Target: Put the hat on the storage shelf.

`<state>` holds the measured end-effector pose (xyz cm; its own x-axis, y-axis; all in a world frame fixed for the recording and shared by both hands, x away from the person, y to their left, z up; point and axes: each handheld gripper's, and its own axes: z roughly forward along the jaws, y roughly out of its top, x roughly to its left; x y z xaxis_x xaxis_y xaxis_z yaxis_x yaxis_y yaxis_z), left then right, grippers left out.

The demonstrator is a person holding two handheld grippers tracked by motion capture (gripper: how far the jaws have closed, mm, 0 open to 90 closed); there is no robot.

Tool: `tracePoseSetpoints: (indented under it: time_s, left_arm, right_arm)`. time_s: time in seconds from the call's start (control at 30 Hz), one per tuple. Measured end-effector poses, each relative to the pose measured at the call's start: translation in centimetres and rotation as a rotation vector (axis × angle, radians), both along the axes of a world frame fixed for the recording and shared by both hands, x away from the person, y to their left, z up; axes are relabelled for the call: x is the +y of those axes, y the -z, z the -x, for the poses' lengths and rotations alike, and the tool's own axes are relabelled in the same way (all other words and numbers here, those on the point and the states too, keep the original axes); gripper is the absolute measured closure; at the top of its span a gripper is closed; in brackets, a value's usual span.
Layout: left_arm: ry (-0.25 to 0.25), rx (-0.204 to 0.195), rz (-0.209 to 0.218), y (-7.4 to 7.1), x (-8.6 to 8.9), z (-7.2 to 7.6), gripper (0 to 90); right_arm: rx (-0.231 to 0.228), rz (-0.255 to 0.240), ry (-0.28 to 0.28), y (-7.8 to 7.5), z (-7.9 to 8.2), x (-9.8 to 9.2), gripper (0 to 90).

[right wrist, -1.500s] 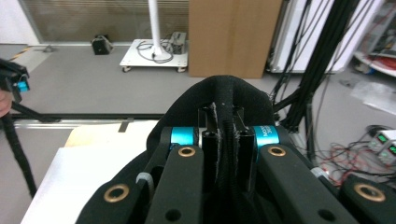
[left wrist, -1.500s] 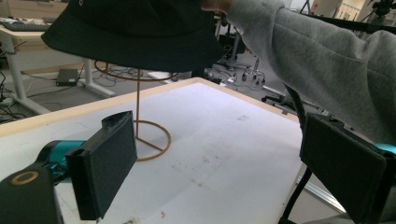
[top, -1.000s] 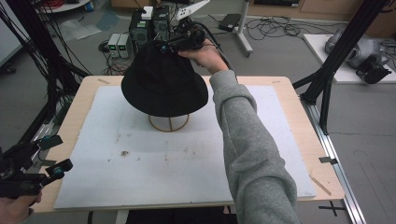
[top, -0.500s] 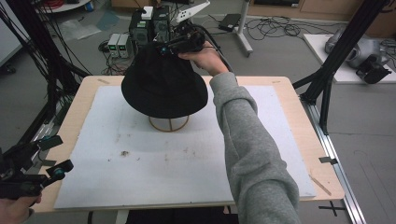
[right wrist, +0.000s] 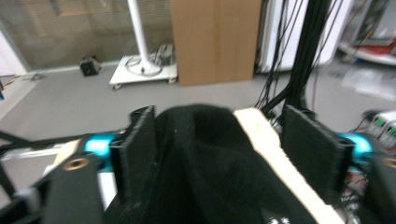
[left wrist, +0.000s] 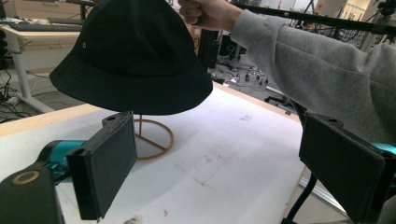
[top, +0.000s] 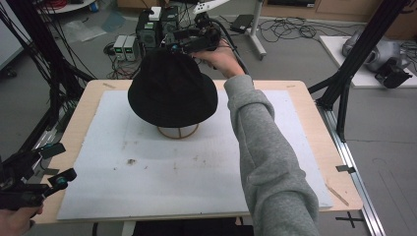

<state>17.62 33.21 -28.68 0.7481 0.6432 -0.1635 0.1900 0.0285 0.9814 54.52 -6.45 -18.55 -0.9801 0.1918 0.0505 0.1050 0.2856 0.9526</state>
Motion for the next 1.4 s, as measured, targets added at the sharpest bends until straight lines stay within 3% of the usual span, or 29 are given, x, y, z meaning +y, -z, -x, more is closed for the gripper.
tracePoseSetpoints:
  time_s: [0.1, 0.2, 0.73, 1.07, 1.4]
  left_arm:
    - [0.001, 0.003, 0.001, 0.1, 0.0, -0.1, 11.6]
    - [0.003, 0.008, -0.002, 0.1, -0.1, -0.1, 11.7]
    - [0.010, 0.006, -0.010, 0.1, -0.3, -0.3, 11.6]
    - [0.013, 0.005, -0.008, 0.1, -0.4, -0.4, 11.6]
    - [0.042, -0.025, -0.010, -0.7, -1.0, -0.5, 11.6]
  right_arm:
    - [0.005, -0.037, 0.005, -0.5, 0.1, -0.7, 11.3]
    - [0.022, -0.057, -0.042, -0.8, 0.2, -1.3, 11.3]
    - [-0.010, -0.006, -0.074, -1.7, 1.4, -2.3, 11.3]
    - [-0.026, -0.020, -0.053, -2.1, 3.3, -5.3, 11.3]
    - [-0.048, -0.034, 0.021, -1.4, 6.7, -10.6, 11.3]
